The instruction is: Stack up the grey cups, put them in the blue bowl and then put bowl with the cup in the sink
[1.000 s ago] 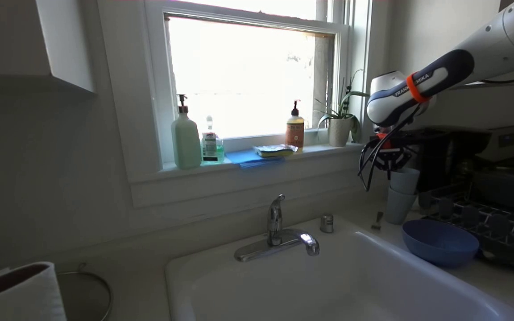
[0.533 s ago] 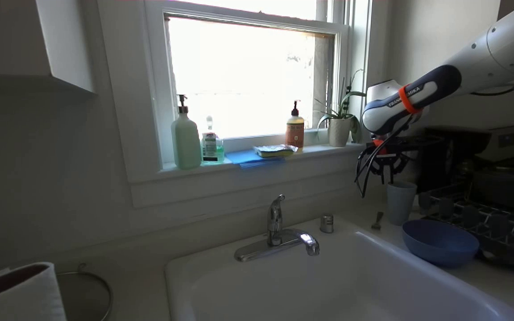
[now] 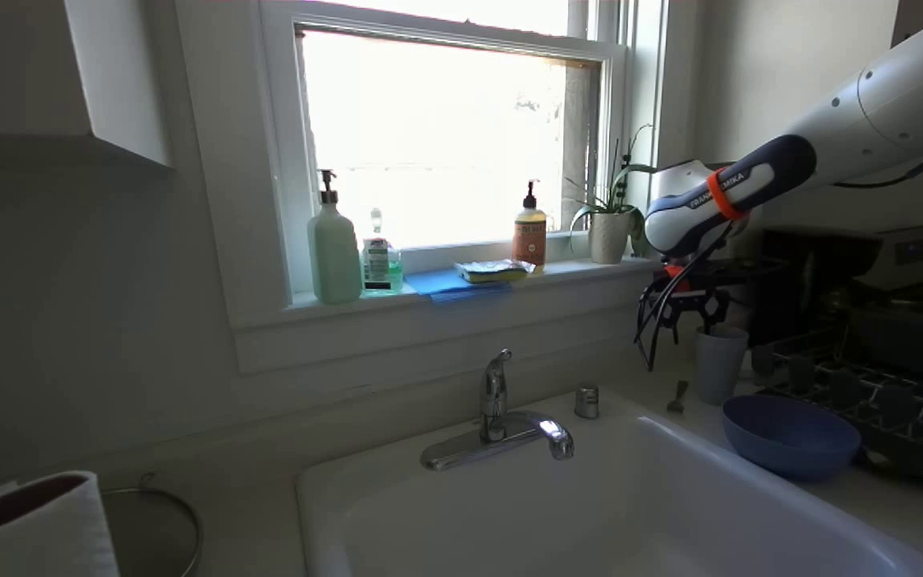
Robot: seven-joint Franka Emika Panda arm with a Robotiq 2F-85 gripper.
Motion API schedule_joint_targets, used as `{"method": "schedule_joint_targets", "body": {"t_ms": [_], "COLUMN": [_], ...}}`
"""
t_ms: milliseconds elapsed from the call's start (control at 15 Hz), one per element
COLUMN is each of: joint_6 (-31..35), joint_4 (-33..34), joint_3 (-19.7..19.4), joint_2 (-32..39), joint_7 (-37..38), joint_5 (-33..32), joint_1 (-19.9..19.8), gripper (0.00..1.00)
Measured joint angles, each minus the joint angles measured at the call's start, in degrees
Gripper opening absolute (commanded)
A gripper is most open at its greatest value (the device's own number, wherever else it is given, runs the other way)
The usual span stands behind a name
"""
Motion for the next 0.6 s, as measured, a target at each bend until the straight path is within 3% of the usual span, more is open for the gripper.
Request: {"method": "schedule_joint_targets", "body": {"t_ms": [200, 600], "joint_6": [-1.33, -3.90], "joint_4": [0.00, 0.05], "joint_3": [0.37, 1.34], "joint_2": [0.36, -0.21], "joint_7": [-1.39, -4.90], "joint_5": [0.67, 1.32], "joint_1": [-0.06, 0.03], "gripper": [0.03, 0.02]}}
